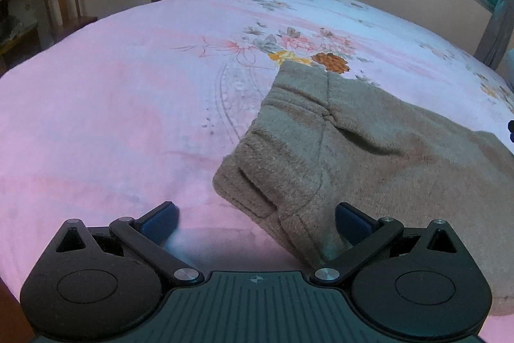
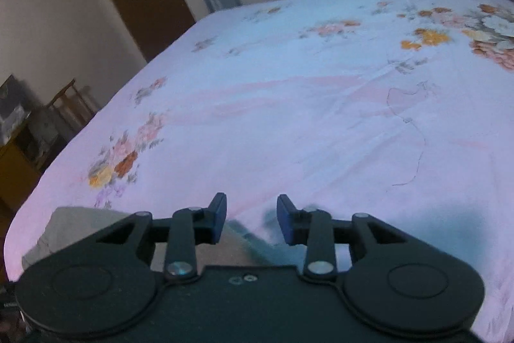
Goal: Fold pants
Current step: 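Grasp and smooth the folded edge with the right gripper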
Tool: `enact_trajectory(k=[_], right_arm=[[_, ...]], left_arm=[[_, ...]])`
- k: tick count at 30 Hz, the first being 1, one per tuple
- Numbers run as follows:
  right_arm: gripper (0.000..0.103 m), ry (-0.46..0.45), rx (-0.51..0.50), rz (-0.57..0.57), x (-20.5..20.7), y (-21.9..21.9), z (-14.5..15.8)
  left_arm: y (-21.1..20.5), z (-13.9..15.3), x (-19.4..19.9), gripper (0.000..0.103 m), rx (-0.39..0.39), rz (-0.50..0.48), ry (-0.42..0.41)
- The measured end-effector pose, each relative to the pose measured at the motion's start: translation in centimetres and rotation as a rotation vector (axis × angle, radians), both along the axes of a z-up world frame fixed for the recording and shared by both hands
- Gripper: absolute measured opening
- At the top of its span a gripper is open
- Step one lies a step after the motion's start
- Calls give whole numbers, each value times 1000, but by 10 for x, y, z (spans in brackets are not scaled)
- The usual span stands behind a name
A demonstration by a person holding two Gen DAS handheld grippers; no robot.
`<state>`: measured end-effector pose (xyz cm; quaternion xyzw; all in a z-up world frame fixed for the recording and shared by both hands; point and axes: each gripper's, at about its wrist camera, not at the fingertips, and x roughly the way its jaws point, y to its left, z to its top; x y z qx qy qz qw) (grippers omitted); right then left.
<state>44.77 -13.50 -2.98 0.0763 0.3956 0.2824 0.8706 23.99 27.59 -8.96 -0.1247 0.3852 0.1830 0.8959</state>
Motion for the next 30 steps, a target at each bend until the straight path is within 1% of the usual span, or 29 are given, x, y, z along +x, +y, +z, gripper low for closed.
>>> enact_trajectory(k=[2, 6, 7, 8, 10, 11, 13, 15, 17, 19, 20, 21, 22, 23, 24, 25, 27, 28, 29, 30], right_arm=[[32, 28, -10, 52, 6, 10, -11], [34, 91, -42, 171, 4, 30, -26], [26, 90, -54, 195, 0, 35, -26], [14, 58, -78, 214, -4, 40, -24], [0, -11, -142, 238, -11, 50, -18], [0, -47, -180, 232, -14, 55, -15], [0, -93, -224, 224, -16, 61, -10], [0, -92, -278, 235, -18, 67, -17], [0, -121, -350, 233, -23, 70, -31], [0, -117, -342, 200, -22, 69, -32], [0, -120, -333, 175, -22, 68, -28], [0, -136, -307, 128, -23, 63, -20], [0, -142, -244, 84, -25, 53, -10], [4, -141, -163, 52, -31, 39, -1], [5, -126, -71, 28, -38, 24, 5], [6, -95, -14, 26, -46, 13, 5], [5, -42, -16, 43, -60, 5, -7], [3, -18, -71, 36, -64, 3, -18], [0, -12, -167, -4, -66, -1, -30], [0, -21, -156, -44, -69, -13, -31]], left_arm=[[0, -1, 1, 103, 4, -3, 1], [1, 1, 2, 103, 8, -5, 10], [0, 0, 2, 103, 9, -5, 10], [0, 0, 3, 103, 9, -5, 9], [0, 1, 0, 103, 11, -9, 7], [0, 1, -1, 103, 12, -10, 6], [0, 0, -1, 103, 12, -15, 4], [0, 0, -2, 103, 9, -18, 0], [1, 0, -4, 103, 7, -20, -3], [2, -1, -4, 103, 6, -23, -4], [2, -1, -4, 103, 6, -24, -6], [2, -1, -4, 103, 4, -24, -7], [2, -1, -4, 103, 5, -25, -7], [2, -1, -4, 103, 8, -25, -8], [1, -2, -4, 103, 10, -24, -9], [1, -2, -4, 103, 12, -24, -10], [0, -3, -4, 103, 16, -28, -10], [0, -3, -5, 103, 15, -31, -11], [2, -3, -5, 103, 11, -38, -12], [2, -3, -5, 103, 8, -43, -12]])
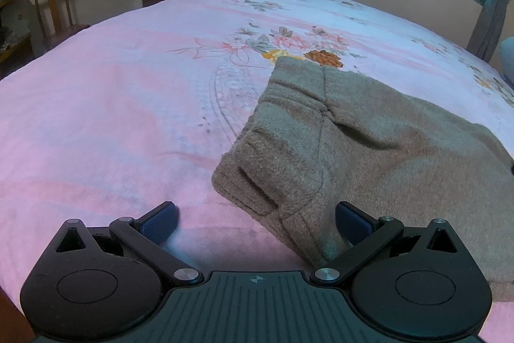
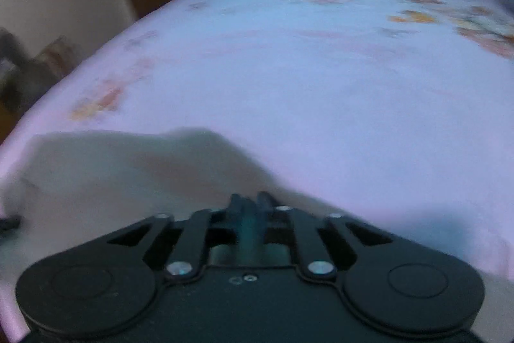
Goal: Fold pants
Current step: 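Grasp and smooth the folded edge with the right gripper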
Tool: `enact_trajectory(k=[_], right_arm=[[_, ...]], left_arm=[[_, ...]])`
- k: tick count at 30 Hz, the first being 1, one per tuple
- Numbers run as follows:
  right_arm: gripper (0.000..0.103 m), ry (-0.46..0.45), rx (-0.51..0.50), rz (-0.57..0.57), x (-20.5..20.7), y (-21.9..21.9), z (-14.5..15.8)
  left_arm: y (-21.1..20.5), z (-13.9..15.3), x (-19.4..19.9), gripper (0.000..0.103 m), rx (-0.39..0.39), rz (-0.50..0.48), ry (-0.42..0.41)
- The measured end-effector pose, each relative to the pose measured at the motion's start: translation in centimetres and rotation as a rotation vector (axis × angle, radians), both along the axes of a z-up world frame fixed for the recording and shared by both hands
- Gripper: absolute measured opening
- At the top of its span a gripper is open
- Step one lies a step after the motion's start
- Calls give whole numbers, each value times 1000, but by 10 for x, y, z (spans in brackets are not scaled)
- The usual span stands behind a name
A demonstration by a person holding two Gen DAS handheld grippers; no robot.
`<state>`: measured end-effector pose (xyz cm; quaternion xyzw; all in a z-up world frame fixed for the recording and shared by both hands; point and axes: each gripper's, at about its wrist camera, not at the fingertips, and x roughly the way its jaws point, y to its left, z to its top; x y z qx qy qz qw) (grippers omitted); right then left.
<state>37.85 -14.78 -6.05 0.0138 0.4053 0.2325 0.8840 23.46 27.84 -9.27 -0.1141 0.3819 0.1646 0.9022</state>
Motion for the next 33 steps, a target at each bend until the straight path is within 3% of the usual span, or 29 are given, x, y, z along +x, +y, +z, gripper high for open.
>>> enact_trajectory(k=[1, 2, 6, 9, 15, 18, 20, 22, 24, 26, 27, 33], right_arm=[[0, 12, 31, -59, -1, -14, 3], [6, 8, 58, -114, -6, -27, 10], [9, -91, 88, -133, -49, -63, 40], [13, -118, 148, -253, -88, -120, 51], [15, -117, 458, -745, -202, -303, 34], [15, -92, 531, -918, -246, -361, 18], [16, -84, 579, -988, -265, -387, 6], [16, -59, 675, -1059, -273, -402, -7], [18, -48, 767, -1112, -279, -420, -19], [30, -36, 806, -1151, -280, -432, -28], [31, -30, 837, -1154, -277, -435, -34], [31, -22, 873, -1148, -249, -446, -47]], left_arm=[[2, 1, 0, 103, -8, -4, 0], [3, 3, -1, 103, -14, -7, -2], [-1, 23, -15, 103, 3, 28, -47], [-20, 34, -24, 103, 30, -10, -87], [-79, 34, -24, 103, 98, -144, -87], [-107, 28, -20, 103, 129, -181, -109], [-115, 16, -12, 103, 141, -184, -56], [-110, 15, -10, 103, 84, -147, -57], [-109, 20, -8, 103, 85, -146, -34], [-112, 26, -8, 103, 94, -139, -20], [-114, 29, -10, 103, 93, -133, -21], [-124, 30, -22, 103, 60, -93, -25]])
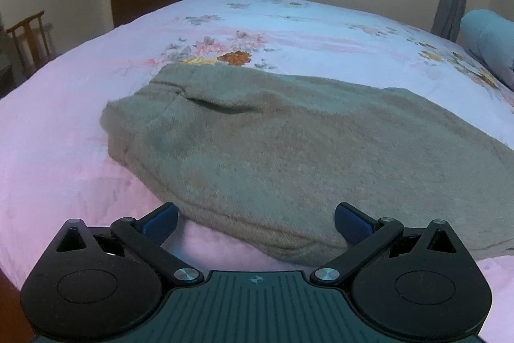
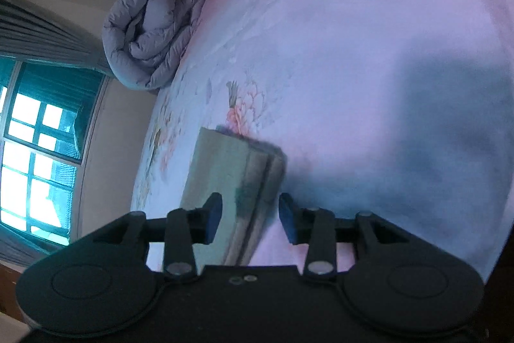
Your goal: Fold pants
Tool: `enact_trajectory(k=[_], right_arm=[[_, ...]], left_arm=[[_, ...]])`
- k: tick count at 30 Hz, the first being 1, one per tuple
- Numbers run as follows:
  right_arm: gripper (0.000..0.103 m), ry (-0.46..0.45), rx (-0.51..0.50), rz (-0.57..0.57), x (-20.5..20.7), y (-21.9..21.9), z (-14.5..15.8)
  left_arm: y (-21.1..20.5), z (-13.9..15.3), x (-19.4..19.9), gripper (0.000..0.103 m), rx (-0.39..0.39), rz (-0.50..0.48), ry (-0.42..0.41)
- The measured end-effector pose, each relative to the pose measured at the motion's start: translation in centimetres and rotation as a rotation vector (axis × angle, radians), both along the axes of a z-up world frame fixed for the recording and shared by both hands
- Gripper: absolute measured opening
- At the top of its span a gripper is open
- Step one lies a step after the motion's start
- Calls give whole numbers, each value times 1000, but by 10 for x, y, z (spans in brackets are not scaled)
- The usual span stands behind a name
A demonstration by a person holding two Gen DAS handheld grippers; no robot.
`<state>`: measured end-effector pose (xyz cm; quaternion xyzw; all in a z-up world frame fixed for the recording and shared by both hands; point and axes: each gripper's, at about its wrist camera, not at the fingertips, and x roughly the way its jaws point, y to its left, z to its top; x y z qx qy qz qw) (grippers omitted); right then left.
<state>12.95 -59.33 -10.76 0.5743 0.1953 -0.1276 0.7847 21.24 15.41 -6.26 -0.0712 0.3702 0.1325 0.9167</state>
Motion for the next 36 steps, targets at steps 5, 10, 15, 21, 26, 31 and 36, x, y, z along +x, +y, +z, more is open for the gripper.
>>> enact_trajectory(k=[5, 10, 15, 21, 26, 31, 36], right_arm=[[2, 42, -152, 140, 15, 4, 31], [2, -135, -443, 170, 0, 30, 88], [2, 65, -223, 159, 16, 1, 11], [3, 65, -202, 167, 8, 1, 17], [3, 61, -202, 178, 15, -4, 11], [3, 45, -180, 181, 21, -8, 5], [3, 29, -170, 205, 19, -11, 4]], left_arm=[[4, -8, 4, 103, -48, 34, 14], [1, -9, 7, 103, -35, 25, 23], [-7, 1, 7, 103, -6, 13, 14], [-78, 4, 26, 103, 29, -48, -33], [-143, 0, 34, 103, 219, 75, -17], [-157, 1, 13, 103, 388, 132, -92], [-84, 13, -9, 103, 242, 159, -113]])
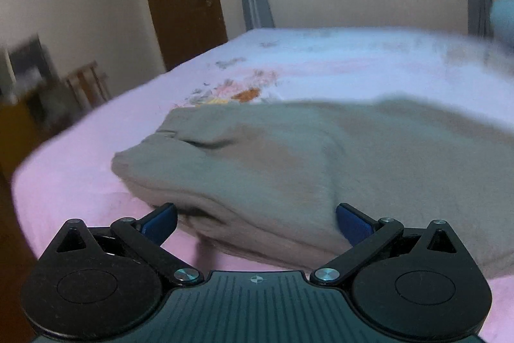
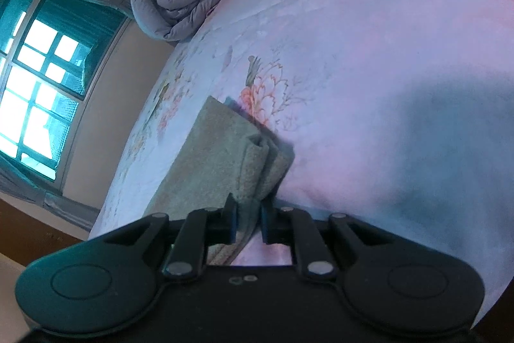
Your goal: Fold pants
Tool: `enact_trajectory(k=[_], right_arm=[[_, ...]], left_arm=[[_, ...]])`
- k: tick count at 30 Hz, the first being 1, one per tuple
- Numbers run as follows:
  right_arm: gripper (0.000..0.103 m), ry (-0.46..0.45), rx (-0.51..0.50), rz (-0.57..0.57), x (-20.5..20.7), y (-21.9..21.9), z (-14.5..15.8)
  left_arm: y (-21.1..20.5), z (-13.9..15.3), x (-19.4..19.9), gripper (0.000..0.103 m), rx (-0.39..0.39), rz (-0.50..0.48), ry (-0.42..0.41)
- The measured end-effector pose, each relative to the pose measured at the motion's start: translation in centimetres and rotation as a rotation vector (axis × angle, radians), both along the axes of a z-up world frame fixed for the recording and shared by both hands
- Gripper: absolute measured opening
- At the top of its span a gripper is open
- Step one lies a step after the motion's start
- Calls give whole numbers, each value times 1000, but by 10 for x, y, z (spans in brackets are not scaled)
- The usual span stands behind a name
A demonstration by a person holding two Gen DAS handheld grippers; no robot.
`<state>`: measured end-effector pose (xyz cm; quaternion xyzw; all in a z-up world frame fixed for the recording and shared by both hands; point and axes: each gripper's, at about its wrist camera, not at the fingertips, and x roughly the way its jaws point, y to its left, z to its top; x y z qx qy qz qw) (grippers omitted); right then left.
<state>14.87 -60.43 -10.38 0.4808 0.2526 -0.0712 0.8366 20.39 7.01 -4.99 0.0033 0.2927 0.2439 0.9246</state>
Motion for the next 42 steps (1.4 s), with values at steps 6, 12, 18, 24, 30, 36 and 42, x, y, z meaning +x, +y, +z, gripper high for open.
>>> enact_trajectory(k=[6, 12, 18, 24, 30, 36, 42], right_arm=[[3, -6, -11, -13, -4, 4, 0], [3, 27, -34, -25, -3, 9, 6], [4, 52, -44, -52, -4, 14, 9], [4, 60, -55, -75, -4, 19, 10], [5, 70, -58, -76, -2, 18, 11], [5, 73, -65, -60, 1, 16, 11], [5, 67, -54, -61, 1, 16, 9]], left_arm=[[78, 22, -54, 103, -192, 28, -238], [166, -1, -44, 103, -588, 68, -325], [204, -24, -17, 45, -723, 158, -245], [207, -25, -17, 33, -691, 155, -216], [199, 3, -21, 24, -602, 93, -262], [205, 48, -5, 24, -541, -51, -382], [236, -32, -4, 27, -651, 54, -152]])
